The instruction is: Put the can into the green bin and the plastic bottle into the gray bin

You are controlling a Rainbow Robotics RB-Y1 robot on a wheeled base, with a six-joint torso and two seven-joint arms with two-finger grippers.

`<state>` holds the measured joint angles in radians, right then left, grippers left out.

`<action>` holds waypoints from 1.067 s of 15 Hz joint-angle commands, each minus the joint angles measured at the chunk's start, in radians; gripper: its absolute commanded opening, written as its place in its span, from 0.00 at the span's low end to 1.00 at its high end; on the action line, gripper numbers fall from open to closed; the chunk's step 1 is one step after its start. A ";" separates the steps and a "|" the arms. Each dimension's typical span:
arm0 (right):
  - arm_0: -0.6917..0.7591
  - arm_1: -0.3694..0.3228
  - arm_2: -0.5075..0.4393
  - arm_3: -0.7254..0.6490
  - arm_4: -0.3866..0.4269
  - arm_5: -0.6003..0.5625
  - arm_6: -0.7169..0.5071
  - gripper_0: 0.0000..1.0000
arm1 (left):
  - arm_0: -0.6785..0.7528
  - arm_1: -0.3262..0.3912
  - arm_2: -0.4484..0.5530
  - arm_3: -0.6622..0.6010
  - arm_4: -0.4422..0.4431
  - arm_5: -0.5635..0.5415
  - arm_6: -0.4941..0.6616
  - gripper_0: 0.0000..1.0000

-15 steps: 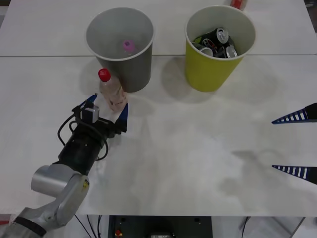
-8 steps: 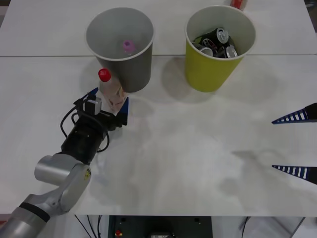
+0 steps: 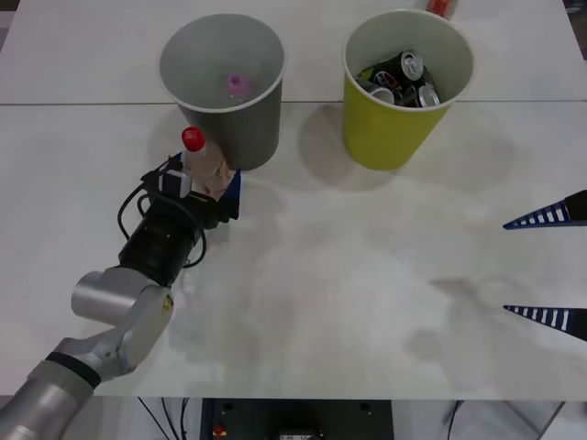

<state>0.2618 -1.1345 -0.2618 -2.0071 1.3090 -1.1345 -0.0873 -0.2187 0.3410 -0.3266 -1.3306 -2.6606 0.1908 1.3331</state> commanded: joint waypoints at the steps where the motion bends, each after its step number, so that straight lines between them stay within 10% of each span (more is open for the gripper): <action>1: 0.000 0.000 0.000 0.000 0.000 0.000 0.000 1.00 | -0.028 -0.002 0.000 0.030 0.008 -0.001 0.000 1.00; 2: 0.000 0.000 0.000 0.000 0.000 0.000 0.000 1.00 | -0.030 -0.004 0.000 0.031 0.010 -0.001 0.000 0.97; 3: 0.000 0.000 0.000 0.000 0.000 0.000 0.000 1.00 | -0.030 -0.004 0.000 0.031 0.014 0.001 0.000 0.17; 4: 0.000 0.000 0.000 0.000 0.000 0.000 0.000 1.00 | -0.030 -0.004 0.001 0.031 0.016 -0.001 0.000 0.00; 16: 0.000 0.000 0.000 0.000 0.000 0.000 0.000 1.00 | 0.013 0.001 0.000 -0.013 0.018 0.010 -0.014 0.00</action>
<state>0.2618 -1.1345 -0.2618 -2.0071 1.3090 -1.1345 -0.0873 -0.2159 0.3398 -0.3281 -1.3294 -2.6431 0.2012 1.3256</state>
